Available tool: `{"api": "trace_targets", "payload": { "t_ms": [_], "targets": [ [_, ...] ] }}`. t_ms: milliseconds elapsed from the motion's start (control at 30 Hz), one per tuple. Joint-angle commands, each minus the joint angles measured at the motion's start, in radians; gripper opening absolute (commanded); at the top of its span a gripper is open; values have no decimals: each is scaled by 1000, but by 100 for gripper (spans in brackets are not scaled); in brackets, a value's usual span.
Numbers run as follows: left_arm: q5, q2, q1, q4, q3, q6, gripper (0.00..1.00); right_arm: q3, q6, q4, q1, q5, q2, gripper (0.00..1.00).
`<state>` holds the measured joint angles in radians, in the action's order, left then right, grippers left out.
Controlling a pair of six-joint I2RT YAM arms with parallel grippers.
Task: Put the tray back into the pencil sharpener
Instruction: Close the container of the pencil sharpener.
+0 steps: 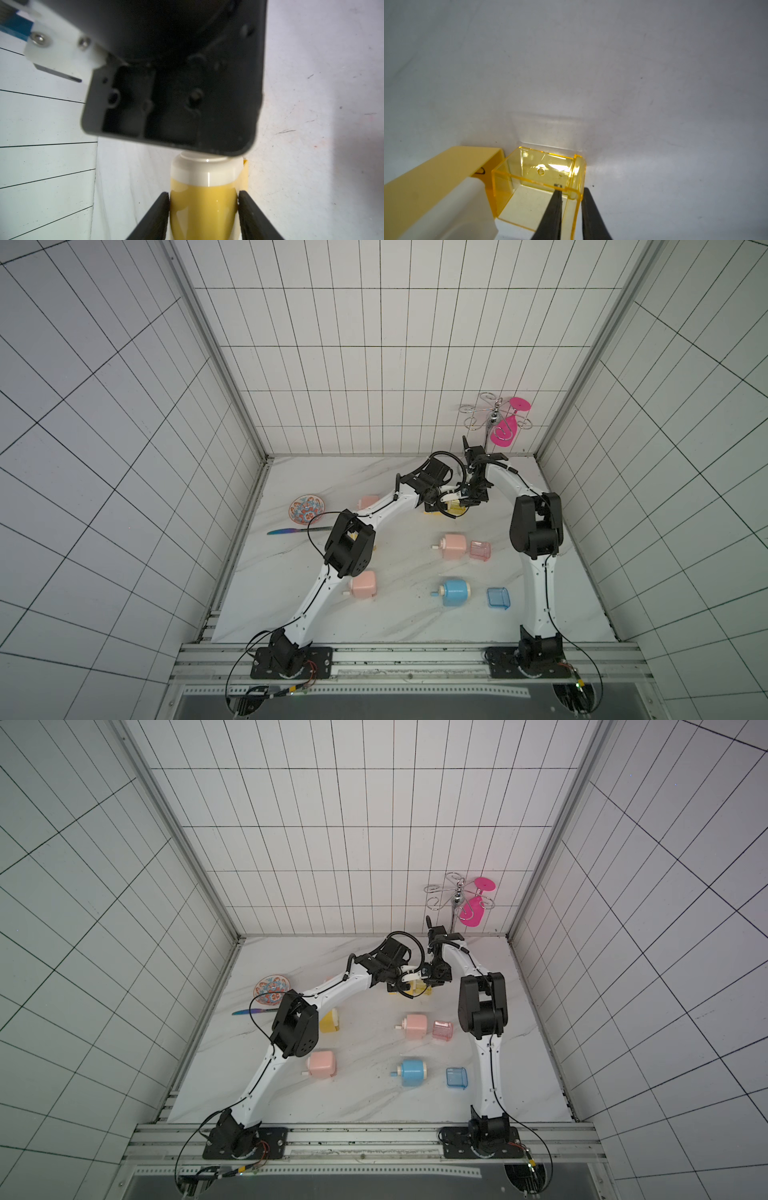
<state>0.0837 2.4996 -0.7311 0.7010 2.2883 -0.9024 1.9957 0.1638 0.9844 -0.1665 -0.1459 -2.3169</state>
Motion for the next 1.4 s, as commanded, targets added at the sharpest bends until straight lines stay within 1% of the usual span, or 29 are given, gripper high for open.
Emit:
{"api": "trace_targets", "payload": {
  "t_ms": [0, 133, 400, 1367],
  "targets": [
    [13, -39, 6, -9, -16, -18, 56, 52, -5, 28, -7, -8, -36, 17],
    [13, -39, 8, -12, -16, -18, 56, 59, -12, 28, -7, 8, -46, 15],
    [13, -41, 10, -14, -17, -20, 56, 57, -25, 29, -8, 24, -49, 13],
    [9, -50, 11, -15, -24, -22, 56, 0, -58, -1, -12, -15, 10, 10]
  ]
}}
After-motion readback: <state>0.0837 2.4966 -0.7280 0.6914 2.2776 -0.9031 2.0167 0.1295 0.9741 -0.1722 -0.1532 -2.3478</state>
